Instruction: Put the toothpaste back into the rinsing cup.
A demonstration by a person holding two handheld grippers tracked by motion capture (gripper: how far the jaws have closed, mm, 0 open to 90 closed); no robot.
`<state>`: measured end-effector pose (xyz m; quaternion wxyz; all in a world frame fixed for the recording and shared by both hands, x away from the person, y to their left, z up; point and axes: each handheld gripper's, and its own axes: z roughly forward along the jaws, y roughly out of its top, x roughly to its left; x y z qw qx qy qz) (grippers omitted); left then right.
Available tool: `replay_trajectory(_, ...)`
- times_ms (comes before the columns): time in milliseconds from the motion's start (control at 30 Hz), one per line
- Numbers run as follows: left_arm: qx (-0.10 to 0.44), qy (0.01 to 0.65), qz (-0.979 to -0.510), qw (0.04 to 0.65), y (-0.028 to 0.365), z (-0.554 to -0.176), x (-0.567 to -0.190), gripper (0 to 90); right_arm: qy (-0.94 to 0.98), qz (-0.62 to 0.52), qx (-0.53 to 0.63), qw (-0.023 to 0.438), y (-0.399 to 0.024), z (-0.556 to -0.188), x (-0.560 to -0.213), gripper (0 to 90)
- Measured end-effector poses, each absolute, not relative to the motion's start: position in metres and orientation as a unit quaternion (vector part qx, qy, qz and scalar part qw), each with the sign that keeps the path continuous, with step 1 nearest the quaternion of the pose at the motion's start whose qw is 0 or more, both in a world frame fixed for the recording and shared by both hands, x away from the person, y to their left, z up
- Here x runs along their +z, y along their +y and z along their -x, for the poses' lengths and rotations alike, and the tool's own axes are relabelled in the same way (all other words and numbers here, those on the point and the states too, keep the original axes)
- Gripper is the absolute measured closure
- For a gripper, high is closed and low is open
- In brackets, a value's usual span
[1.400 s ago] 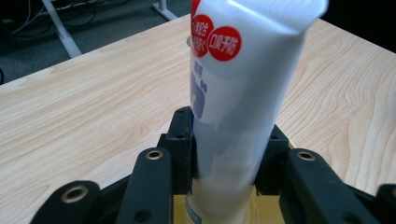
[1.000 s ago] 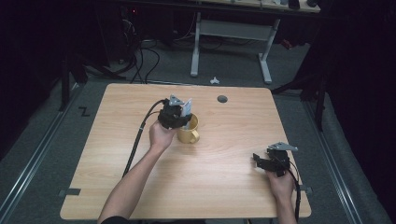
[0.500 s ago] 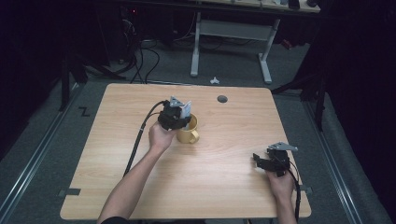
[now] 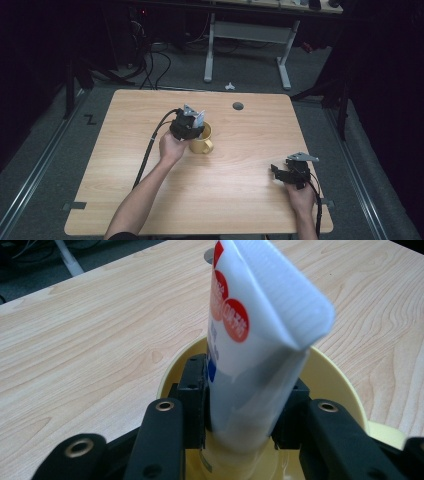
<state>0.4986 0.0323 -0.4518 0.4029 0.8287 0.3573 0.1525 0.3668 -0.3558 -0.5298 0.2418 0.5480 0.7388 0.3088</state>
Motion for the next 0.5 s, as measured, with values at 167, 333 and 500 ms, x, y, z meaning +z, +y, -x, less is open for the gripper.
replay_trajectory(167,0.151,0.356,-0.83,0.401,0.033,-0.4985,-0.4511,65.1,0.739,-0.549,0.309,0.241,-0.3557,-0.3668,-0.5298,31.2)
replay_trajectory(333,0.152,0.357,-0.83,0.401,0.0335,-0.4981,-0.4506,64.7,0.739,-0.548,0.309,0.241,-0.3558,-0.3668,-0.5298,31.2)
replay_trajectory(500,0.158,0.355,-0.829,0.403,0.0345,-0.4958,-0.4504,63.9,0.739,-0.548,0.309,0.241,-0.3558,-0.3669,-0.5298,31.2)
